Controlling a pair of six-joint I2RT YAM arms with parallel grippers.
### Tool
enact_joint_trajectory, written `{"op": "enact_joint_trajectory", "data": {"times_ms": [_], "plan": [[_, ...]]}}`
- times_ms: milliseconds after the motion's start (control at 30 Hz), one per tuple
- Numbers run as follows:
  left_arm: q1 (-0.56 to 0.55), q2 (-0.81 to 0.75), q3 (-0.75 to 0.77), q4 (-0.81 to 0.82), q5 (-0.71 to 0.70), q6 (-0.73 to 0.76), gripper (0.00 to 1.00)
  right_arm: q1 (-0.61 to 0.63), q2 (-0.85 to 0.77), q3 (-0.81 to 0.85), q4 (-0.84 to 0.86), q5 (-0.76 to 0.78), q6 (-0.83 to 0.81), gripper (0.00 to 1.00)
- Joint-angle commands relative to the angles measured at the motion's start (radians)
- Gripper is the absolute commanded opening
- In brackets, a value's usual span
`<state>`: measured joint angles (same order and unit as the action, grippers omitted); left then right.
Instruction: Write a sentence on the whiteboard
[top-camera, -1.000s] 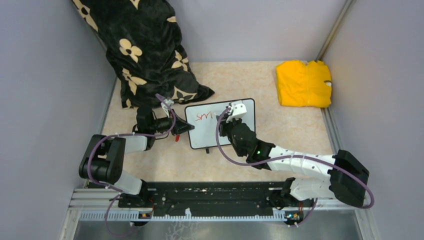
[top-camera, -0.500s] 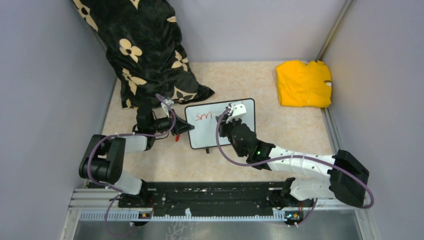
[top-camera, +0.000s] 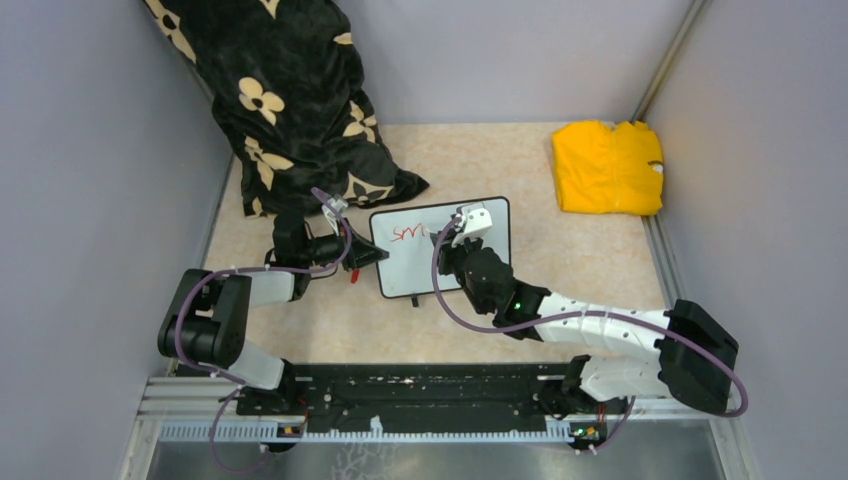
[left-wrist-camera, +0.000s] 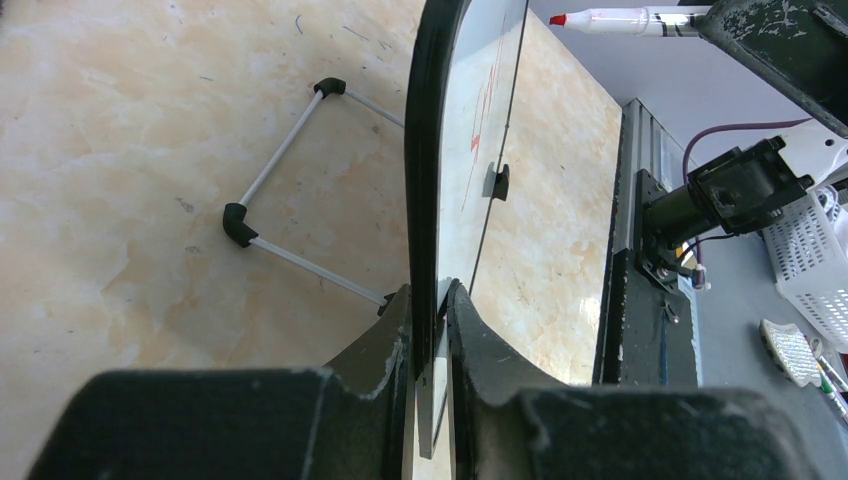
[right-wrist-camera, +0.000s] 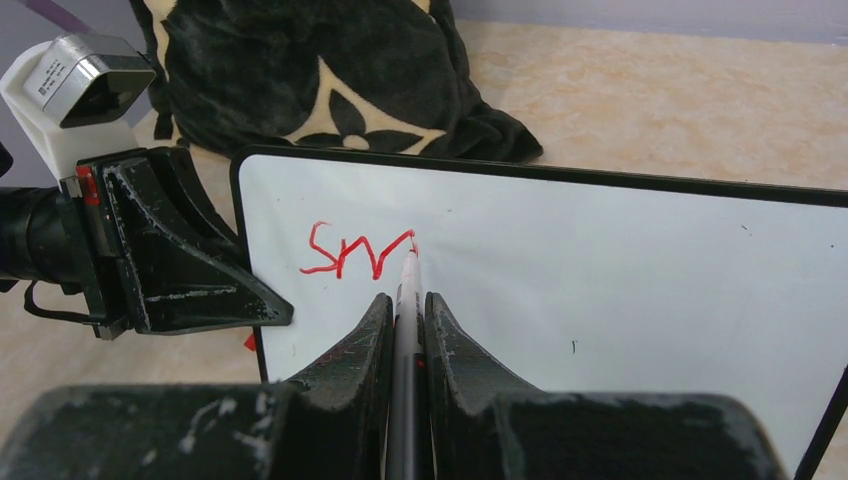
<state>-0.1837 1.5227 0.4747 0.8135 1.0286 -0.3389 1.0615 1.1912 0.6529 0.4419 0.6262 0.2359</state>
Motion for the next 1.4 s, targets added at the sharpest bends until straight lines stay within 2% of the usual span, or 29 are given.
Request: {"op": "enact_joint_trajectory", "data": {"times_ms": [0, 533, 1367], "plan": [[-0.016, 0.018, 0.010, -0.042, -0.023, 0.057, 0.00, -0.008, -0.009, 0.007, 0.055, -0.009, -0.005, 0.00], [-0.017, 0.018, 0.011, -0.043, -0.024, 0.061, 0.00, -0.008, 0.027, 0.026, 0.022, 0.048, 0.010, 0.00], [-0.023, 0.016, 0.012, -0.048, -0.024, 0.064, 0.00, -0.011, 0.053, 0.013, 0.004, 0.057, 0.023, 0.00]]}}
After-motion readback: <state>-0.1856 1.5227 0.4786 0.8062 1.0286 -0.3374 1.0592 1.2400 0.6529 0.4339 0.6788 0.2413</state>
